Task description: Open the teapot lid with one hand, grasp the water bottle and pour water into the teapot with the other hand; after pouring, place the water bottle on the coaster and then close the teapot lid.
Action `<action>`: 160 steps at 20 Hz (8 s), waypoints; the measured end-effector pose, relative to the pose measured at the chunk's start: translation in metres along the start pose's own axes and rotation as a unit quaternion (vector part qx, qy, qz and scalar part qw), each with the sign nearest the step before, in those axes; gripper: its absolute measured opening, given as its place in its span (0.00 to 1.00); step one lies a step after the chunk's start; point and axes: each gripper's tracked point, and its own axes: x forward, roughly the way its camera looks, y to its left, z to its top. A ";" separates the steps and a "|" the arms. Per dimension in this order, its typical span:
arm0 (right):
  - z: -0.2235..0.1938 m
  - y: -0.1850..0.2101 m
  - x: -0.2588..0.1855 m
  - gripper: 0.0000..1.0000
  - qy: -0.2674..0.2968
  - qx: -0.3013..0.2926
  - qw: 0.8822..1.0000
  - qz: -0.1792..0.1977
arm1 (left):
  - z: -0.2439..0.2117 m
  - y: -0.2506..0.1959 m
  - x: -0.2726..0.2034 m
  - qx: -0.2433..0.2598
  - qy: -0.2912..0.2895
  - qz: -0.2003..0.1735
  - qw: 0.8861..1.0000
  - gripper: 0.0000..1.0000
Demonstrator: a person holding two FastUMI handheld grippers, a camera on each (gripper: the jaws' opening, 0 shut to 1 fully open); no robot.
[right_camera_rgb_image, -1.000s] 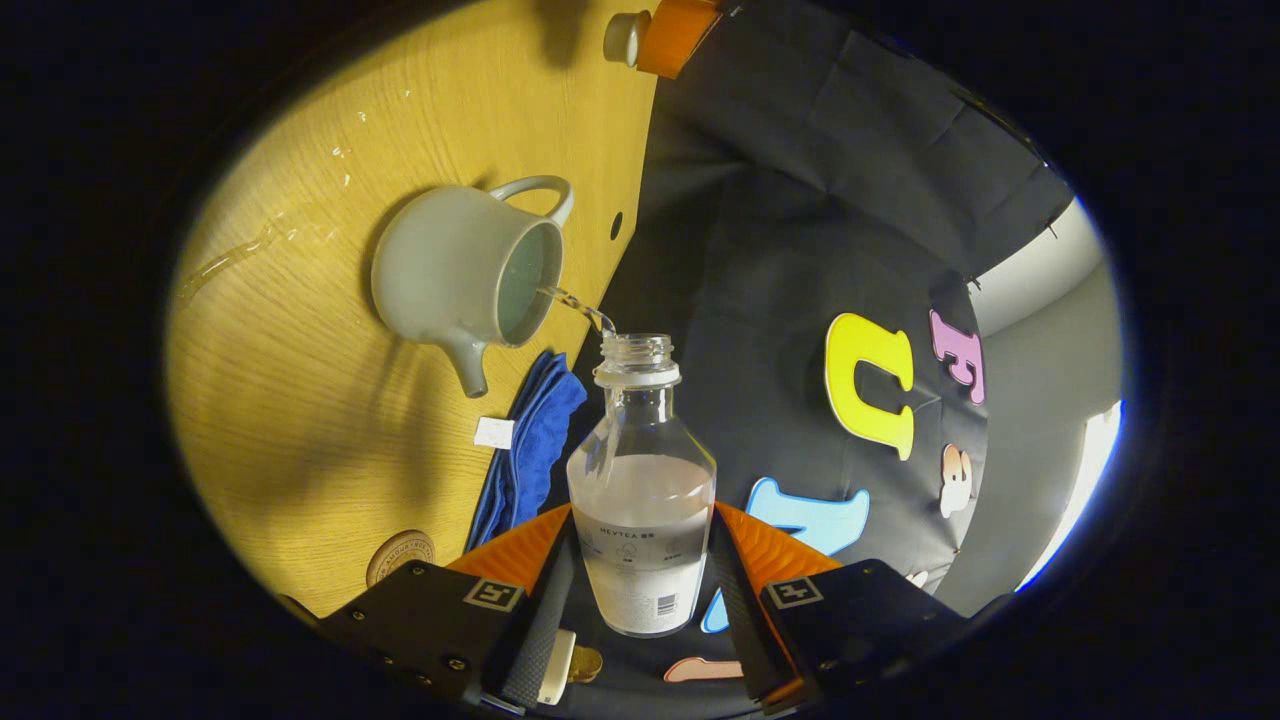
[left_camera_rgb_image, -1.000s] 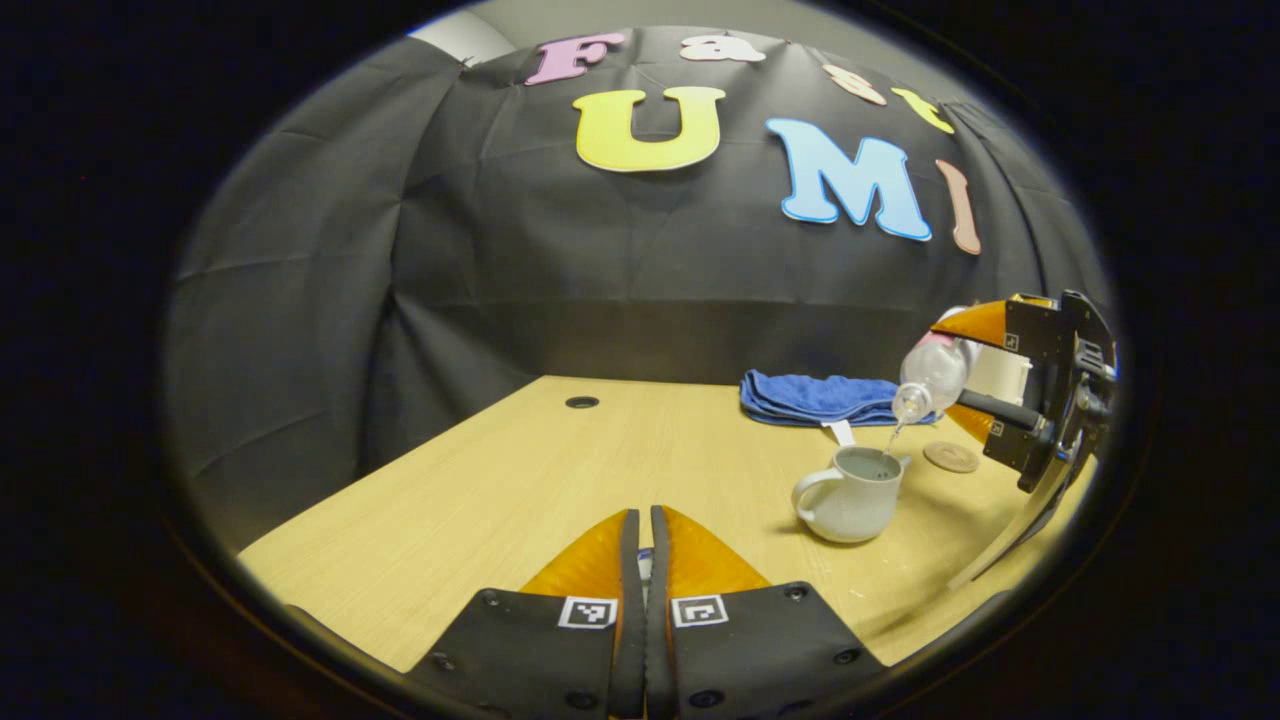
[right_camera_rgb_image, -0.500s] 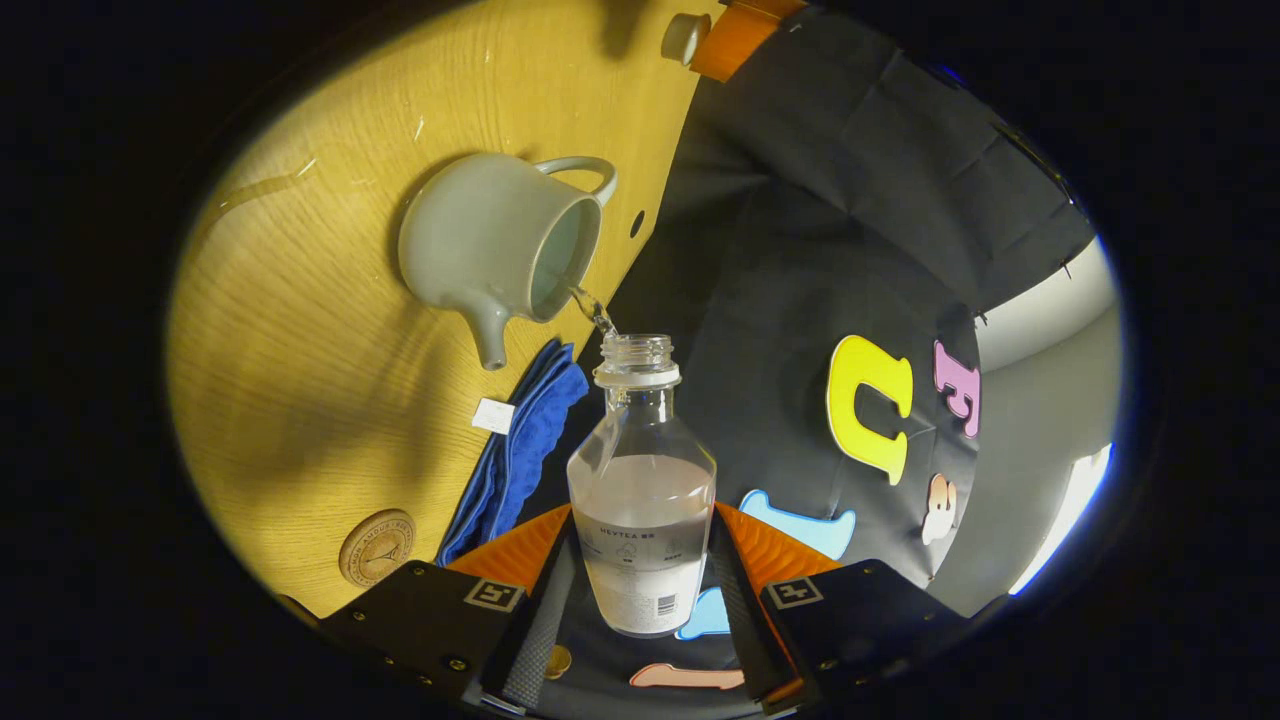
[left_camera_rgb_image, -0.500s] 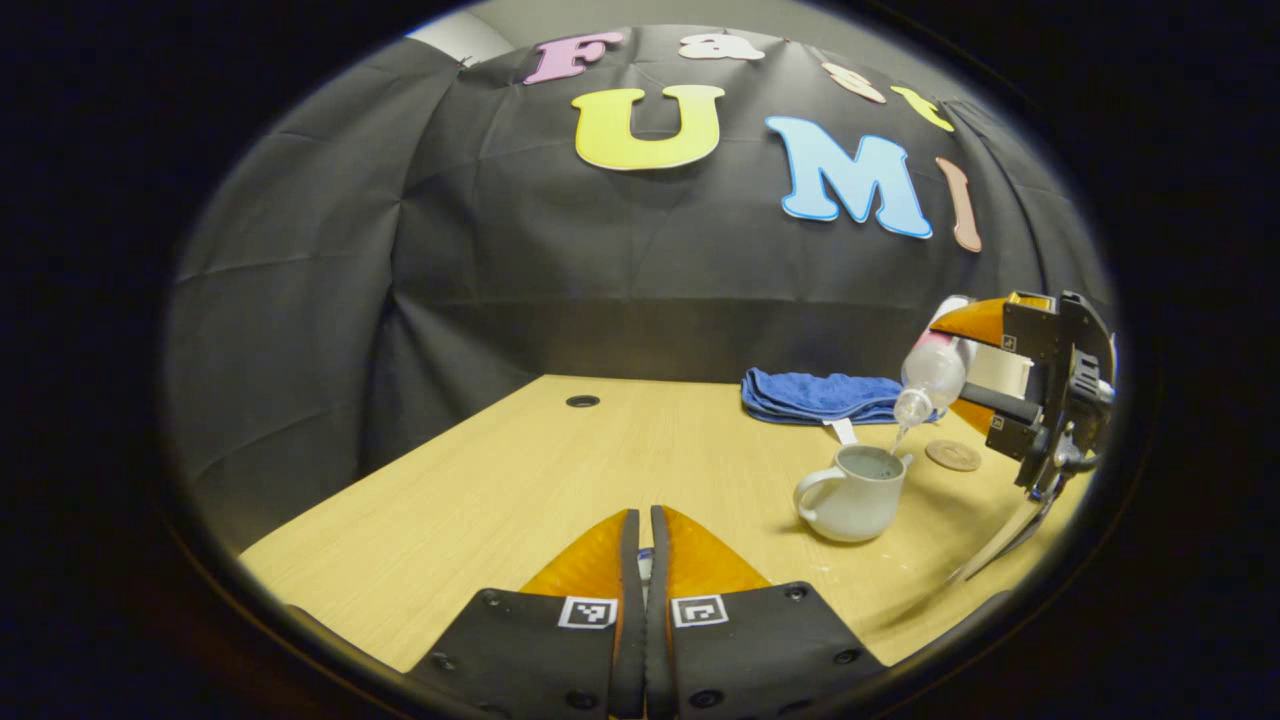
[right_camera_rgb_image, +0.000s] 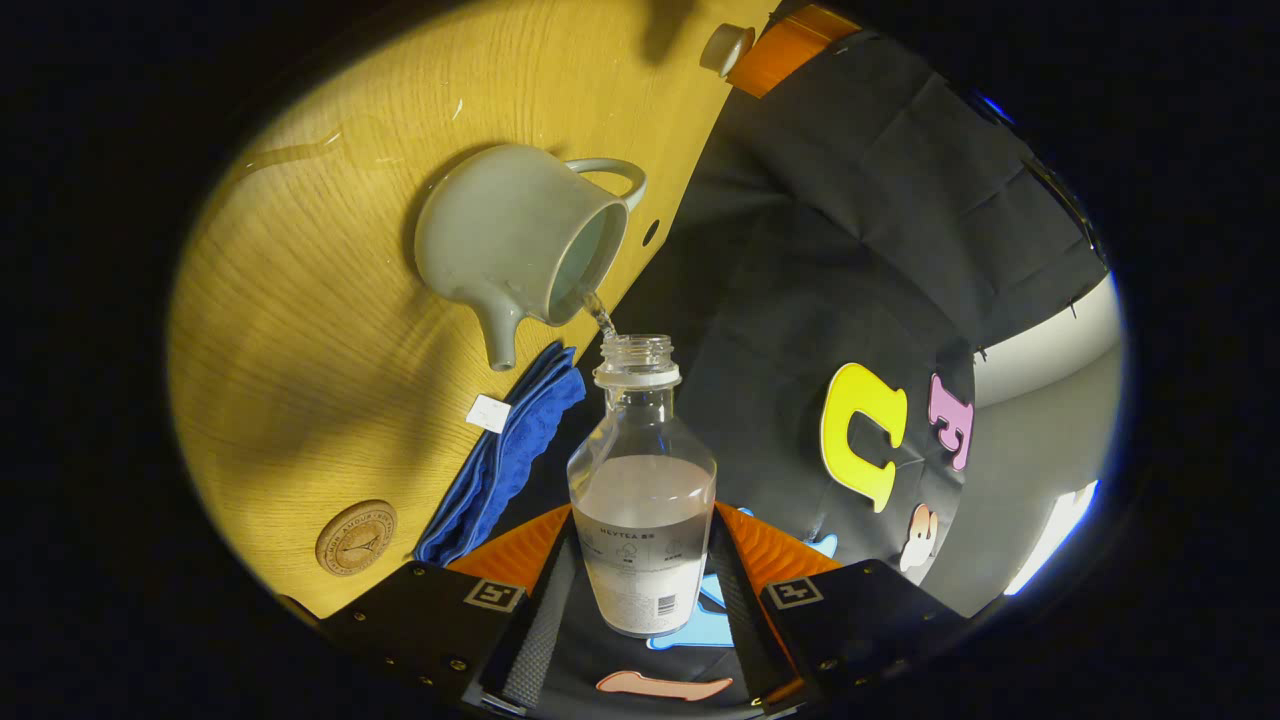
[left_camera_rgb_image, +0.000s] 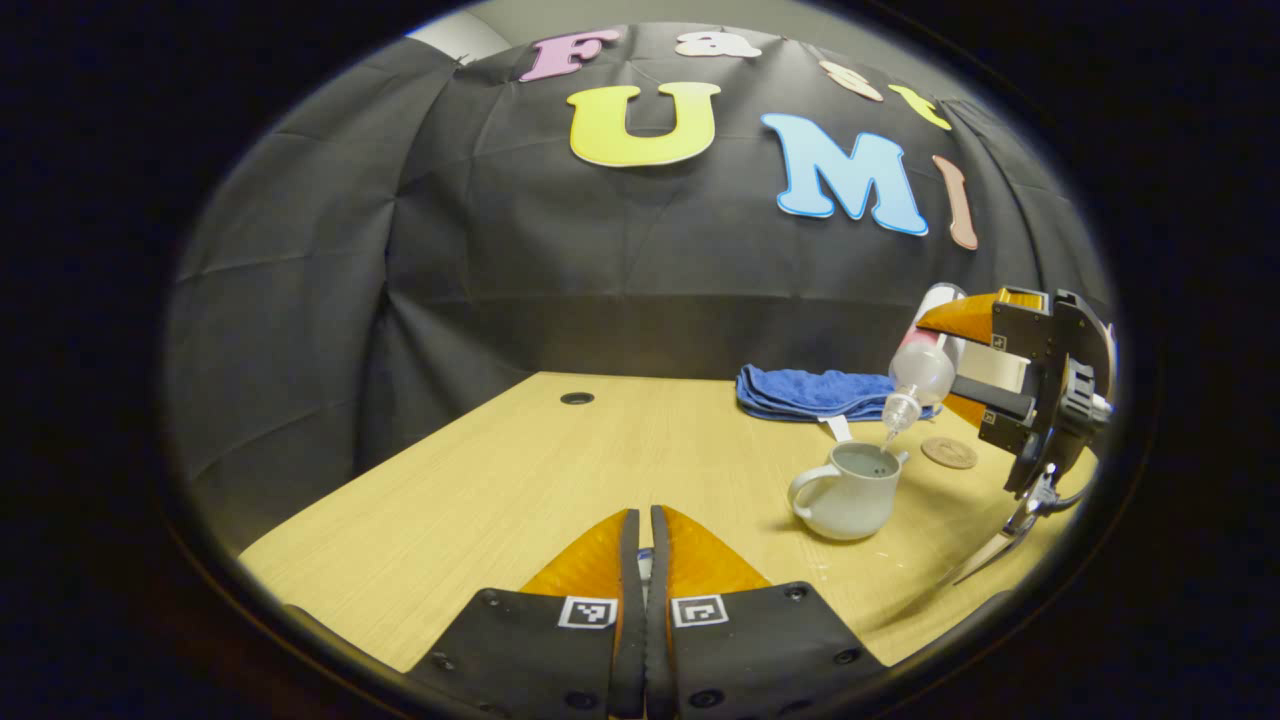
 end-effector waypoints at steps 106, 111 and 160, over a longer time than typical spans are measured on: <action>-0.140 0.129 -0.130 0.98 0.103 0.890 0.442 0.049 | 0.055 -0.162 0.077 0.060 -0.035 -0.100 0.993 0.08; -0.144 0.143 -0.132 0.98 0.110 0.898 0.422 0.050 | 0.058 -0.174 0.087 0.073 -0.035 -0.099 0.992 0.06; -0.150 0.145 -0.154 0.98 0.106 0.903 0.414 0.043 | 0.038 -0.182 0.082 0.041 -0.017 -0.109 0.993 0.13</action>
